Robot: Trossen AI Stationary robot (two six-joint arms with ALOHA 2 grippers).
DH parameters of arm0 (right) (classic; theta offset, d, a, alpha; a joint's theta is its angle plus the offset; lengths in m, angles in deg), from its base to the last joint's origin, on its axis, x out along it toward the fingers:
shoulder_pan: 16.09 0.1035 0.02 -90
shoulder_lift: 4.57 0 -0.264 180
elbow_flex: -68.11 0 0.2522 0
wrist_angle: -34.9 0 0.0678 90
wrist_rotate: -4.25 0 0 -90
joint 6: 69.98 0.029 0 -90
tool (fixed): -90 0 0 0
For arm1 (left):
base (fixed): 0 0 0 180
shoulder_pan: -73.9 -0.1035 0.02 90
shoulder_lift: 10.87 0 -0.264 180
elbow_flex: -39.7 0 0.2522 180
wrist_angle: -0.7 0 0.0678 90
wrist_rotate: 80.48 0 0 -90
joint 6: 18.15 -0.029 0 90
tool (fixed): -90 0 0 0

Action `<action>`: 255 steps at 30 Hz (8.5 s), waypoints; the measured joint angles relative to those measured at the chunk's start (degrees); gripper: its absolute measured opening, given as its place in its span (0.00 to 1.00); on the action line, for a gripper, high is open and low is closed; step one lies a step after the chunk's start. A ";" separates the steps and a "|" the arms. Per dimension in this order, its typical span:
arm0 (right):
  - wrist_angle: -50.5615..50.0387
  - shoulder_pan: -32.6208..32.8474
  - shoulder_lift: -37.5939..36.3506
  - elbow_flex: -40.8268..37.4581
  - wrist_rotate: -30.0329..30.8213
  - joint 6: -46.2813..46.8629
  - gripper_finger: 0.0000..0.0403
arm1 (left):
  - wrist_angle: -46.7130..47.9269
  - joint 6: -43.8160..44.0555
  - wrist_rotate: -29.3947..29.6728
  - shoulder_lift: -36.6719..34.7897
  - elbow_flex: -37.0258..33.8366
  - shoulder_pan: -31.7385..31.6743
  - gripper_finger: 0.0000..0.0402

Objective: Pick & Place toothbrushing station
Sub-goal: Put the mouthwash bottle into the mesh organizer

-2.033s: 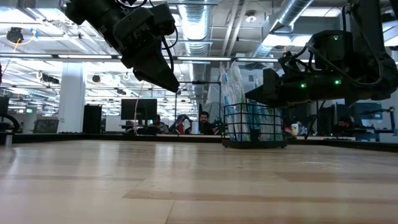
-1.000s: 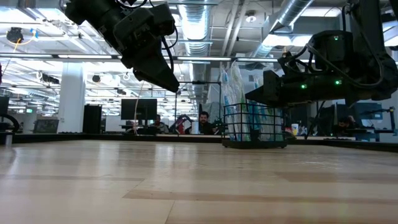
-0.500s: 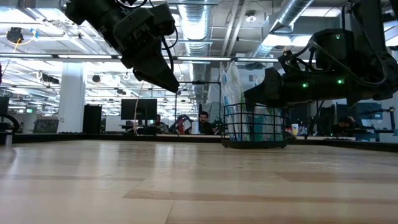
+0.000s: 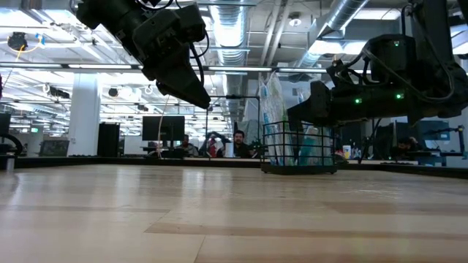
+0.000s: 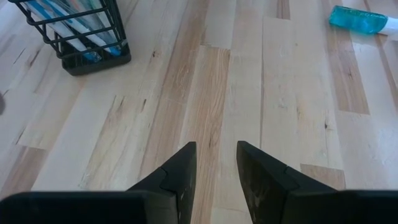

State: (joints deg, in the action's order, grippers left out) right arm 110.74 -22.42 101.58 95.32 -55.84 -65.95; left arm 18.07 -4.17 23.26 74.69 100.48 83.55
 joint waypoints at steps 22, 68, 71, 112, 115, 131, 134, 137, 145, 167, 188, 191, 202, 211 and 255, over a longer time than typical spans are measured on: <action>-0.60 -0.11 -3.34 -0.17 0.35 -1.47 0.37 | -0.02 0.00 0.14 0.00 0.00 0.00 0.27; -86.71 9.91 -50.16 7.71 -6.33 11.41 0.32 | -0.02 0.00 0.02 0.00 0.00 -0.02 0.27; -95.75 11.09 -51.76 11.81 -10.01 11.65 0.30 | 0.00 0.00 0.02 0.00 0.00 -0.02 0.27; -134.94 48.44 -16.26 49.97 -25.41 -16.39 0.26 | -0.63 0.00 0.22 0.00 0.00 -0.02 0.27; -139.76 48.81 -11.83 53.60 -25.41 -16.68 0.26 | -0.78 0.00 0.21 0.00 0.00 -0.02 0.27; -147.60 49.42 0.17 61.53 -28.60 -16.41 0.26 | -1.11 -0.18 0.00 0.00 0.00 -0.02 0.27; -147.34 49.71 -0.08 61.53 -28.62 -16.19 0.26 | -1.15 -0.20 0.02 0.00 0.00 -0.02 0.27; -147.50 50.21 -0.02 61.53 -28.60 -16.20 0.26 | -1.16 -0.17 0.04 0.00 0.00 -0.02 0.27; -143.72 50.18 0.00 61.53 -32.23 -16.48 0.26 | -1.26 -1.79 0.16 0.00 0.00 -0.42 0.27; -140.10 56.50 0.01 61.27 -30.94 -27.19 0.26 | -3.58 2.84 0.14 0.00 0.00 -0.35 0.27; -133.60 56.77 0.05 58.20 -28.38 -29.54 0.28 | -5.11 6.47 0.42 0.00 0.00 -0.35 0.27; -132.69 56.31 0.07 57.13 -28.58 -29.51 0.31 | -5.13 6.45 1.34 0.00 0.00 -0.35 0.27; -129.67 55.92 0.06 56.59 -28.51 -29.51 0.45 | -5.15 6.45 1.42 0.00 0.00 -0.35 0.27; -129.80 55.53 0.04 55.63 -28.52 -29.51 0.41 | -5.18 6.43 1.44 0.00 0.00 -0.35 0.27; -129.09 53.06 1.50 55.68 -29.41 -29.93 0.21 | -5.18 6.23 1.77 0.00 0.00 -0.33 0.27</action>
State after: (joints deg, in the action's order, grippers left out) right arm -18.35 30.64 103.08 151.00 -85.26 -95.88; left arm 12.90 2.06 25.03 74.69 100.48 83.23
